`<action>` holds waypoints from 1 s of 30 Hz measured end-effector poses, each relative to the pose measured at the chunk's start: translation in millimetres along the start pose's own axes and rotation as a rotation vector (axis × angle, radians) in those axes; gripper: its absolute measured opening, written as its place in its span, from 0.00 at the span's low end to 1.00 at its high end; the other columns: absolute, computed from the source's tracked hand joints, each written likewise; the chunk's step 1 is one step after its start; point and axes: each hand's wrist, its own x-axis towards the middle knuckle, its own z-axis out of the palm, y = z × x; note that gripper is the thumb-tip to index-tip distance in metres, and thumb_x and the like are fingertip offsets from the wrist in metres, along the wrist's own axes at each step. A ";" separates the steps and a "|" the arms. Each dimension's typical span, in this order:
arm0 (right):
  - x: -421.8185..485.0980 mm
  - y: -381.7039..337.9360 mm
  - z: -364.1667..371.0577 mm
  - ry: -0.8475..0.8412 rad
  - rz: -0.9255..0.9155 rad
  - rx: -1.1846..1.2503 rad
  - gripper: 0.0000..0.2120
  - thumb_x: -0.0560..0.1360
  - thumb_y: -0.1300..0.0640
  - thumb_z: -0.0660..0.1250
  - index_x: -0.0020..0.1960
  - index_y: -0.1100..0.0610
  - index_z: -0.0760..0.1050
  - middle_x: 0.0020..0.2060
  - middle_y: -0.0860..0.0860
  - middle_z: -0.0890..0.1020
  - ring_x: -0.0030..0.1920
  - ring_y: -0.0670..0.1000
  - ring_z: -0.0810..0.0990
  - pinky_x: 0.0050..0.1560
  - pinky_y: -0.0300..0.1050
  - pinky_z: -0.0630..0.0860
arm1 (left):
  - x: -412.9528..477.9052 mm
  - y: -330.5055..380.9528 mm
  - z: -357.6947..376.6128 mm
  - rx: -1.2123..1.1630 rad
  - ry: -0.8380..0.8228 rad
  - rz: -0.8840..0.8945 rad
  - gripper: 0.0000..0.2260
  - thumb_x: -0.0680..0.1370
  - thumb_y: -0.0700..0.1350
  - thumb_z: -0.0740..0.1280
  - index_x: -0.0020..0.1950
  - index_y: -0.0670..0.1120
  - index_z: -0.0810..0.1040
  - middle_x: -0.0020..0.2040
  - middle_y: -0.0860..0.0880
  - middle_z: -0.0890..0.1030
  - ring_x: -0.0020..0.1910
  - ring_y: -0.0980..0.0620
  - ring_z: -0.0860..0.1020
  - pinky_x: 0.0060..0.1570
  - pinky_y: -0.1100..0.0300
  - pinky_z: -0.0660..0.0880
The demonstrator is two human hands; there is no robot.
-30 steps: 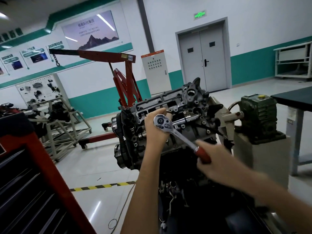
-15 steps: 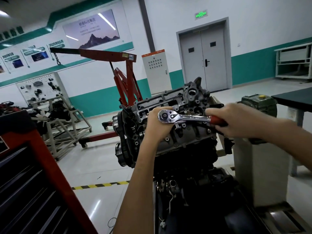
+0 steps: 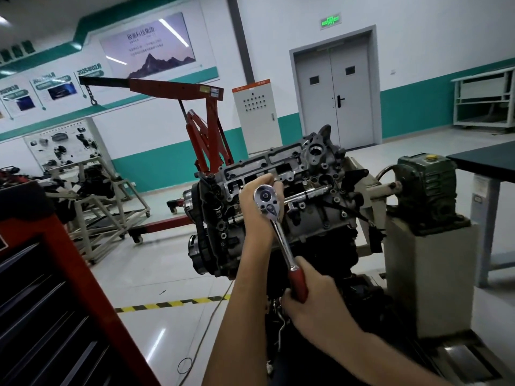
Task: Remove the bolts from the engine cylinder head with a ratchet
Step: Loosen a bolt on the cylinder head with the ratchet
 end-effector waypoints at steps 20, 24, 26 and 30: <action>-10.3 -0.6 17.0 0.083 0.019 0.062 0.15 0.69 0.64 0.67 0.37 0.48 0.65 0.27 0.49 0.70 0.22 0.43 0.68 0.23 0.32 0.65 | -0.4 7.4 4.2 0.079 0.030 -0.024 0.17 0.74 0.29 0.65 0.30 0.44 0.65 0.27 0.49 0.63 0.25 0.58 0.60 0.28 0.63 0.61; 7.8 2.6 -36.4 -0.087 -0.052 -0.192 0.14 0.70 0.63 0.65 0.43 0.46 0.65 0.31 0.53 0.72 0.25 0.47 0.70 0.26 0.34 0.67 | -1.3 6.0 -8.8 0.066 -0.065 -0.001 0.19 0.74 0.31 0.64 0.27 0.47 0.62 0.25 0.50 0.63 0.25 0.56 0.61 0.28 0.63 0.58; 26.8 -2.9 -85.8 -0.214 -0.142 -0.377 0.13 0.70 0.65 0.65 0.45 0.48 0.69 0.30 0.50 0.74 0.24 0.46 0.73 0.25 0.36 0.70 | 0.8 9.7 -15.4 0.113 -0.148 0.007 0.15 0.73 0.34 0.64 0.29 0.46 0.66 0.25 0.50 0.65 0.27 0.56 0.63 0.29 0.61 0.61; 77.3 -25.1 -155.5 -0.213 -0.356 -0.962 0.09 0.72 0.60 0.66 0.51 0.54 0.72 0.28 0.43 0.72 0.27 0.39 0.73 0.26 0.33 0.71 | 11.2 18.0 -19.1 0.233 -0.328 0.026 0.16 0.70 0.36 0.65 0.27 0.51 0.65 0.23 0.55 0.66 0.27 0.54 0.63 0.32 0.59 0.61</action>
